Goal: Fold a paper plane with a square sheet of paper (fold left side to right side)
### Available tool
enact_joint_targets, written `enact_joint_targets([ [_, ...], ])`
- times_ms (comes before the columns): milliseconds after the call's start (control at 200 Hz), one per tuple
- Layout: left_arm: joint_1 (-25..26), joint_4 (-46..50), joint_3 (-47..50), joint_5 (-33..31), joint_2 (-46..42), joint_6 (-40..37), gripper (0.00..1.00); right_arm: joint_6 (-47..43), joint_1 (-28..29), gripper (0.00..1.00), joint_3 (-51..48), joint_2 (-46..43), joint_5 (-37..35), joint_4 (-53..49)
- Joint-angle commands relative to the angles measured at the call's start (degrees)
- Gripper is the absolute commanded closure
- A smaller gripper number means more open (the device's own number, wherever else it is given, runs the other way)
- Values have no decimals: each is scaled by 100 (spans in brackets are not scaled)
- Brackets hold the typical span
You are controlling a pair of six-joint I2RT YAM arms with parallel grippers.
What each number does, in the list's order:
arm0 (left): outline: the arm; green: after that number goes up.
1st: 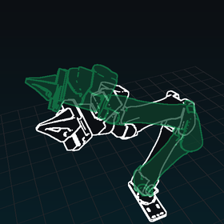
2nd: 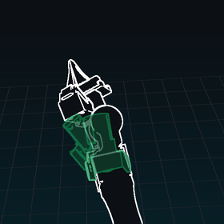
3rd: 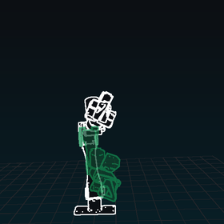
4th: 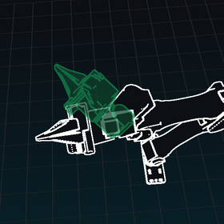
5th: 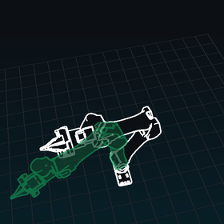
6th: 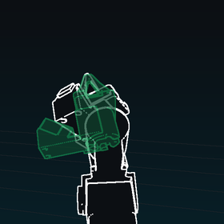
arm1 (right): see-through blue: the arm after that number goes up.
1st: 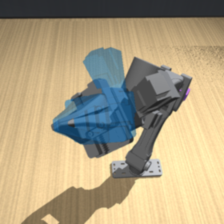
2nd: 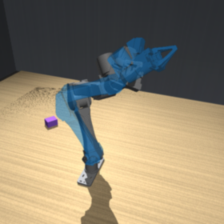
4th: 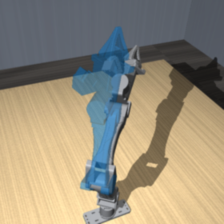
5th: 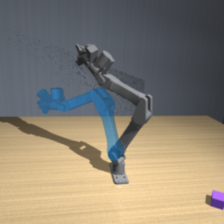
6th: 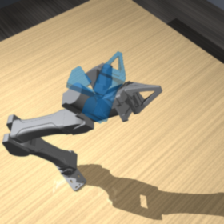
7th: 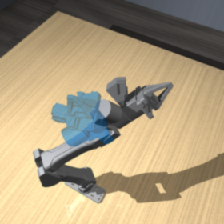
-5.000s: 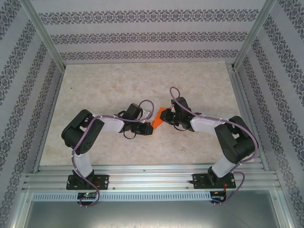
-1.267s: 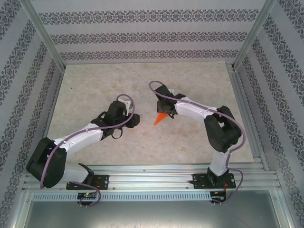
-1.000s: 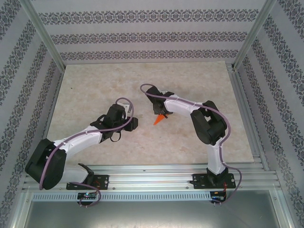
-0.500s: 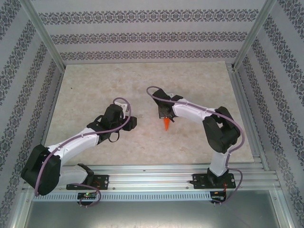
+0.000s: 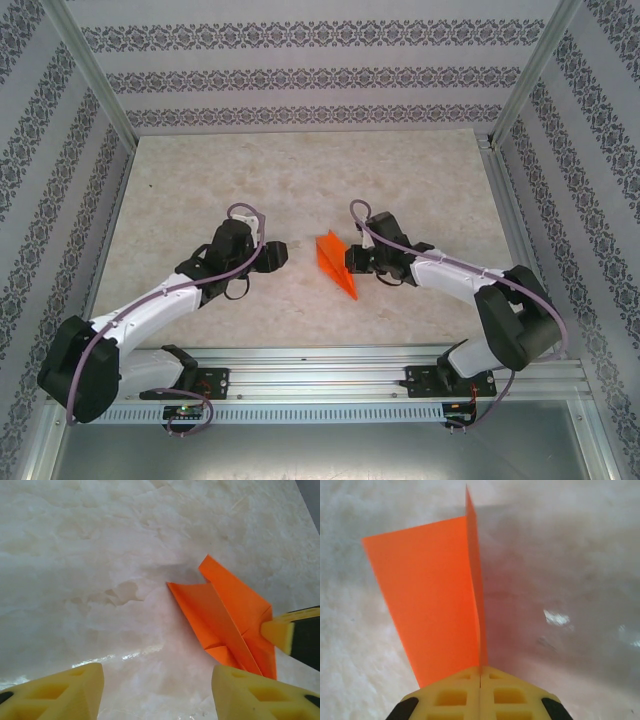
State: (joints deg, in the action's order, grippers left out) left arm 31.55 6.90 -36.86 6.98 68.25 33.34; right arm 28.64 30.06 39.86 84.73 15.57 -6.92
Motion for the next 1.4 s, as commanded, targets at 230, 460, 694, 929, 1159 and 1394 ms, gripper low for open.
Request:
enact_joint_targets([
  [230, -9, -834, -231, 943, 1053, 389, 43, -659, -502, 74, -219, -584, -94, -520],
  [460, -8, -965, -222, 954, 1219, 460, 43, -823, -106, 61, -6, -1125, -173, -1524],
  [694, -8, -941, -155, 939, 1176, 429, 42, -921, 166, 53, 369, -554, -348, -1932],
  [929, -9, -902, -84, 899, 1115, 409, 42, -983, 326, 52, 658, -76, -387, -2024],
  [1159, 4, -842, -74, 859, 1092, 357, 42, -975, 477, 52, 781, 109, -408, -2002],
  [1394, -2, -786, -72, 816, 1052, 330, 42, -992, 555, 59, 944, 358, -674, -2144],
])
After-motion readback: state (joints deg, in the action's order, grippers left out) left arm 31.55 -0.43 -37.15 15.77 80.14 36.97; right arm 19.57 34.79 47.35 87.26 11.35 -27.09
